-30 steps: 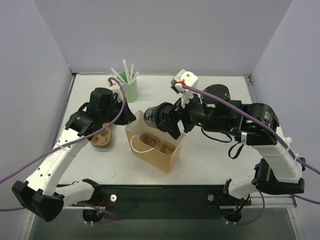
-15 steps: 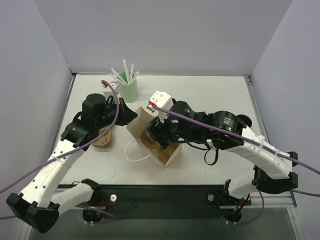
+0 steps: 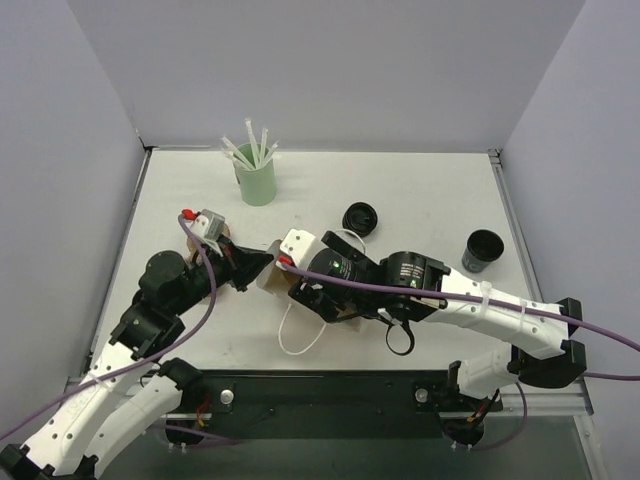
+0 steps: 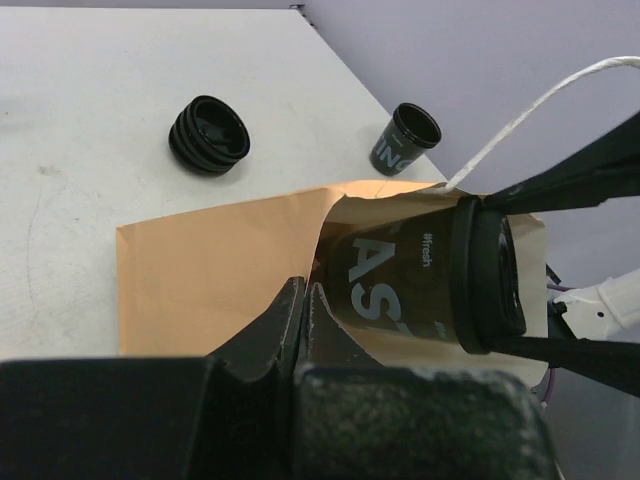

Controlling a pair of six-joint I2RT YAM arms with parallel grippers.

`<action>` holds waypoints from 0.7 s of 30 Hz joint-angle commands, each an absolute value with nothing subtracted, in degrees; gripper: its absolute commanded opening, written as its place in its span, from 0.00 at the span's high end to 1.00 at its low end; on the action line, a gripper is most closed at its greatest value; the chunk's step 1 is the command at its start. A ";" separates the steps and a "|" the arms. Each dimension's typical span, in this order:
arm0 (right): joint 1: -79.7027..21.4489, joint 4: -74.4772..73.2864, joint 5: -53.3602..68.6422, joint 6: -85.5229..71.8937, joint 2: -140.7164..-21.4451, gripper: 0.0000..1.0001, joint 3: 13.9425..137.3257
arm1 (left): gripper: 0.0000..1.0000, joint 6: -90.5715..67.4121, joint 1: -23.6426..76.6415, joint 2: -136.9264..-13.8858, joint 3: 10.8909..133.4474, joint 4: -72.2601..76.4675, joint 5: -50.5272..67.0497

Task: Pack the takeout coffee

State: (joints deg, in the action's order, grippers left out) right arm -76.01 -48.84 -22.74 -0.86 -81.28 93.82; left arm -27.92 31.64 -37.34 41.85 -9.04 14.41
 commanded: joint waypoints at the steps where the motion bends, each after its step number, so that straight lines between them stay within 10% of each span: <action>1: -77.08 -44.92 -26.81 4.82 -77.52 0.46 89.04 | 1.00 -26.99 31.90 -34.72 38.76 5.00 18.44; 21: -74.62 -33.76 -32.52 12.82 -76.91 0.46 73.57 | 1.00 -26.19 31.90 -34.28 37.18 0.88 19.60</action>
